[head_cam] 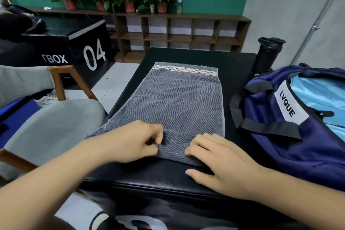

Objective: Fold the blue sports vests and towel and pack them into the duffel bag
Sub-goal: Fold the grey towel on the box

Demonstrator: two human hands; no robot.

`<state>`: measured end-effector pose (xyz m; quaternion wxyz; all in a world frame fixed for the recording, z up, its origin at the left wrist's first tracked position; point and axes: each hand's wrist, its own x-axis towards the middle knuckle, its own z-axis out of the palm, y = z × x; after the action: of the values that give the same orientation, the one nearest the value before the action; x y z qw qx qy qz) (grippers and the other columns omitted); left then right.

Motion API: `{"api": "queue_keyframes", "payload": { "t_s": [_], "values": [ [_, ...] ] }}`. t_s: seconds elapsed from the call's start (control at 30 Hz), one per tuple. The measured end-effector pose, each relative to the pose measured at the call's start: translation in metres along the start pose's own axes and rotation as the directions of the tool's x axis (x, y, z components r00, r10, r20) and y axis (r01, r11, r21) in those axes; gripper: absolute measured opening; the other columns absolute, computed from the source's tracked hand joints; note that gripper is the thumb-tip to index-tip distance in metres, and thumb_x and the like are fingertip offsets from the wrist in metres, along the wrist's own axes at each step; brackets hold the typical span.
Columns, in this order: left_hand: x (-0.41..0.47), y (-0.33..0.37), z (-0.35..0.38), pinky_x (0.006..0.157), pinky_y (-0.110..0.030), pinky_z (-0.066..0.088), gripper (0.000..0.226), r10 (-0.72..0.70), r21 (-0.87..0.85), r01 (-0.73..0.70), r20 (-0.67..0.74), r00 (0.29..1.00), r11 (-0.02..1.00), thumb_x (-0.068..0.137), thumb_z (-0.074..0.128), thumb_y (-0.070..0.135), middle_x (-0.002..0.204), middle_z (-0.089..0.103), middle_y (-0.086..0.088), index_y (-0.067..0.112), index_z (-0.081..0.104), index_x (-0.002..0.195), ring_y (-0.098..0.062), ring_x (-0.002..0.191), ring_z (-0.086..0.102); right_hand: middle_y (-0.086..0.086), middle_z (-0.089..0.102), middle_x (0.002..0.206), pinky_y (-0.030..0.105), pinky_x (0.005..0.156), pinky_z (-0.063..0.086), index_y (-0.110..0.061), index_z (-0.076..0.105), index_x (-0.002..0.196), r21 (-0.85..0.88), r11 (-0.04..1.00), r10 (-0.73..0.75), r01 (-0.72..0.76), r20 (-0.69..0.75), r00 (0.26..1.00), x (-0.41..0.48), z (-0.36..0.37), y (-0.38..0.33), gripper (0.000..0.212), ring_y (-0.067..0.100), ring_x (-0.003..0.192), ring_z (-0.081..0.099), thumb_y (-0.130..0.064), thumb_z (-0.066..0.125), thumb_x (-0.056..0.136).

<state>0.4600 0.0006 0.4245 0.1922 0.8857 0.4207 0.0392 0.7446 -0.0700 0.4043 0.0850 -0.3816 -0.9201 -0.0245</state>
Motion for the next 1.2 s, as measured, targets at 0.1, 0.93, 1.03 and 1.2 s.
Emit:
{"api": "queue_keyframes", "payload": {
  "t_s": [0.1, 0.93, 1.03, 1.2],
  "values": [
    [0.008, 0.004, 0.000, 0.067, -0.024, 0.043, 0.017, -0.008, -0.119, -0.001, -0.076, 0.997, 0.993, 0.099, 0.062, 0.020, 0.077, 0.066, 0.008, 0.032, 0.050, 0.098, -0.010, 0.067, 0.055, -0.006, 0.051, 0.124, 0.037, 0.095, 0.049, -0.026, 0.052, 0.137, -0.050, 0.997, 0.067, -0.066, 0.027, 0.997, 0.002, 0.017, 0.007, 0.051, 0.019, 0.108, 0.053, -0.064, 0.048, 0.103],
    [0.024, -0.027, -0.002, 0.075, -0.039, 0.053, 0.026, -0.061, 0.092, 0.087, -0.253, 0.965, 0.992, 0.080, 0.073, 0.023, 0.084, 0.061, 0.014, 0.031, 0.050, 0.090, -0.003, 0.076, 0.059, -0.007, 0.048, 0.110, 0.041, 0.091, 0.044, -0.026, 0.053, 0.112, 0.065, 0.946, 0.324, -0.317, -0.212, 0.922, 0.010, 0.001, 0.049, 0.011, 0.021, 0.102, 0.052, -0.028, 0.059, 0.103],
    [0.020, -0.037, 0.001, 0.074, -0.039, 0.054, 0.029, -0.152, 0.061, 0.160, -0.119, 0.981, 0.985, 0.077, 0.074, 0.039, 0.080, 0.067, 0.010, 0.035, 0.050, 0.093, -0.005, 0.076, 0.062, -0.012, 0.047, 0.104, 0.034, 0.092, 0.042, -0.032, 0.049, 0.109, 0.024, 0.944, 0.329, -0.328, -0.047, 0.943, 0.010, 0.006, 0.042, 0.033, 0.015, 0.099, 0.049, -0.064, 0.043, 0.103],
    [0.018, -0.050, -0.002, 0.071, -0.030, 0.052, 0.022, -0.178, 0.097, 0.191, -0.127, 0.976, 0.977, 0.080, 0.075, 0.029, 0.076, 0.067, 0.011, 0.033, 0.055, 0.087, -0.003, 0.073, 0.063, -0.006, 0.051, 0.099, 0.038, 0.085, 0.049, -0.024, 0.051, 0.102, -0.077, 0.928, 0.365, -0.365, -0.006, 0.931, 0.003, 0.011, 0.050, 0.015, 0.022, 0.095, 0.055, -0.033, 0.056, 0.091]
  ]
}}
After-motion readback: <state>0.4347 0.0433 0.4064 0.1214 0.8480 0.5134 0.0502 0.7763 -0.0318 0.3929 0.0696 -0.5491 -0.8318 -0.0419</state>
